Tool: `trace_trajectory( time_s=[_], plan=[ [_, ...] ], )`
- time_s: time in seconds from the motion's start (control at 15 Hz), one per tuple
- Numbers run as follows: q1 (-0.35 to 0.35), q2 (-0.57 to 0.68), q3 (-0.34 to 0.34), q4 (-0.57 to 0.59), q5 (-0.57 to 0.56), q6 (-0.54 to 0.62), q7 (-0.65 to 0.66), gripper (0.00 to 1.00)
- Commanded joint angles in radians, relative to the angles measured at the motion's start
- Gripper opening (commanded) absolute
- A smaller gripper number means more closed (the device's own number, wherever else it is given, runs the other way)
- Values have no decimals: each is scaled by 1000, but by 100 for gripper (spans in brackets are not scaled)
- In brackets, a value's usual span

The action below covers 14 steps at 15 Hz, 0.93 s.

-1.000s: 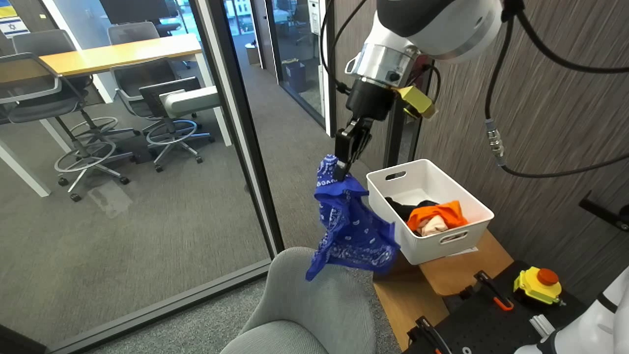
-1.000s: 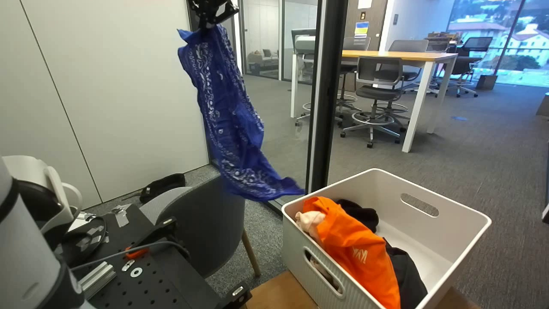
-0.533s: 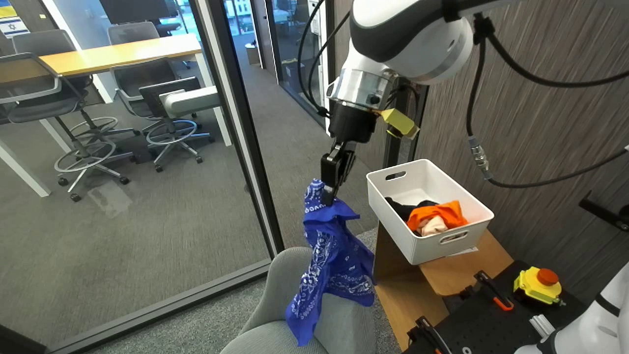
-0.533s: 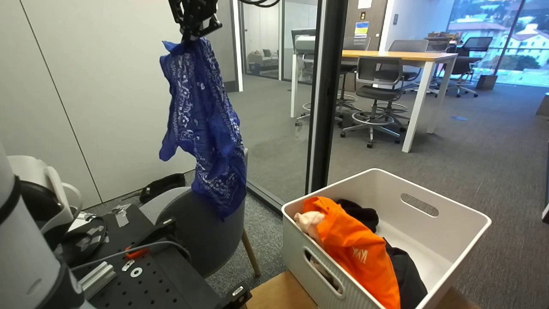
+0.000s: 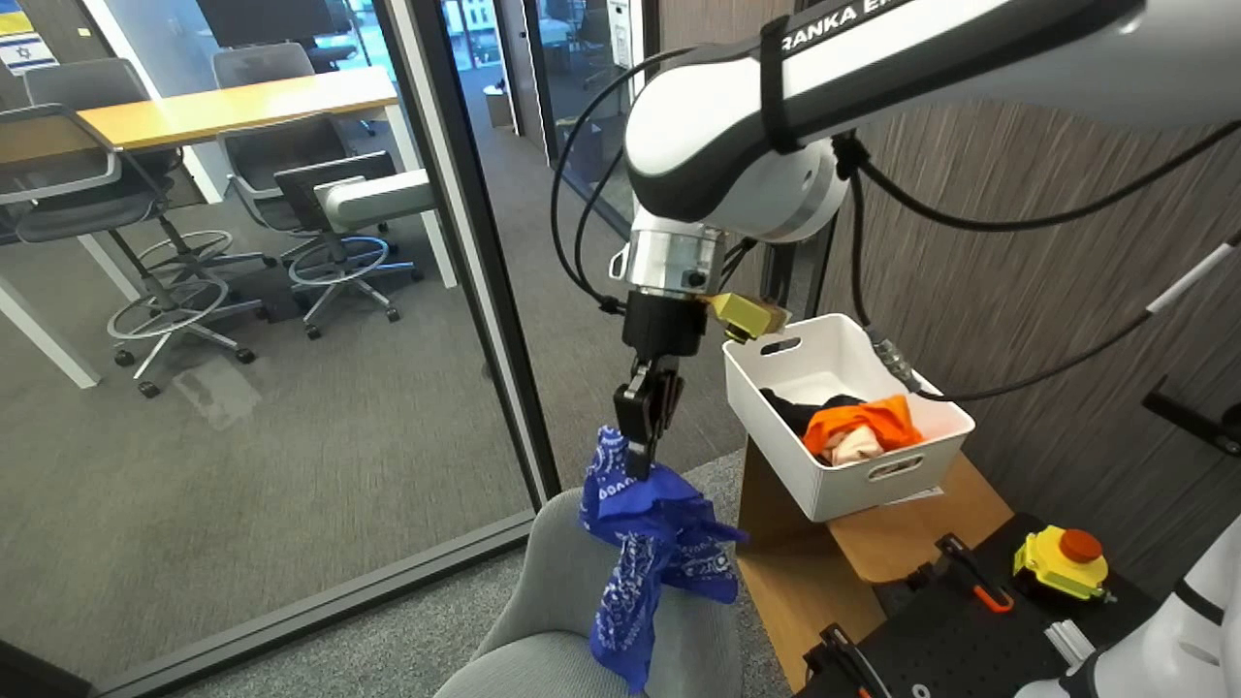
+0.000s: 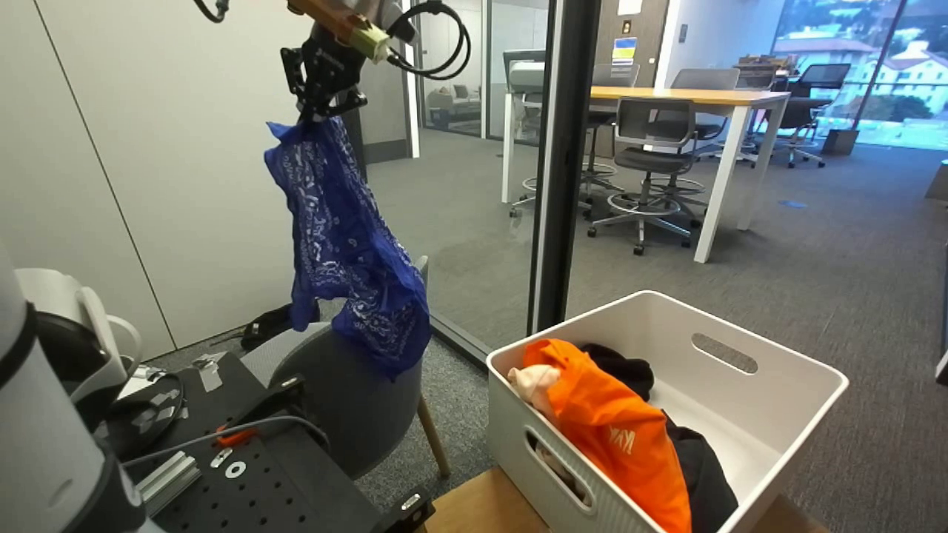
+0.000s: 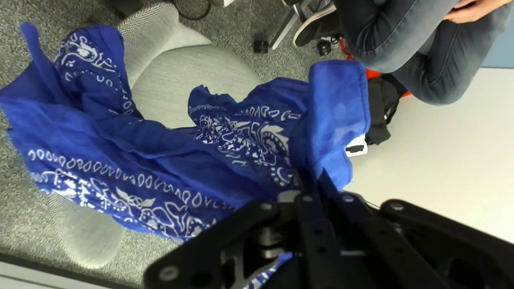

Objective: Pick up the blue cloth from the box and put it on the chair's headrest

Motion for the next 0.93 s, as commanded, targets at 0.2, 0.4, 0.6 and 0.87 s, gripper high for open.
trace_trajectory(
  time_s=[0.2, 0.4, 0.6, 0.87],
  plan=[
    [0, 153, 54, 45, 6, -1, 6, 6],
    [-8, 198, 62, 55, 2, -7, 7, 6],
    [-14, 226, 63, 64, 1, -11, 8, 6],
    [-29, 250, 59, 73, -3, -13, -3, 6]
  ],
)
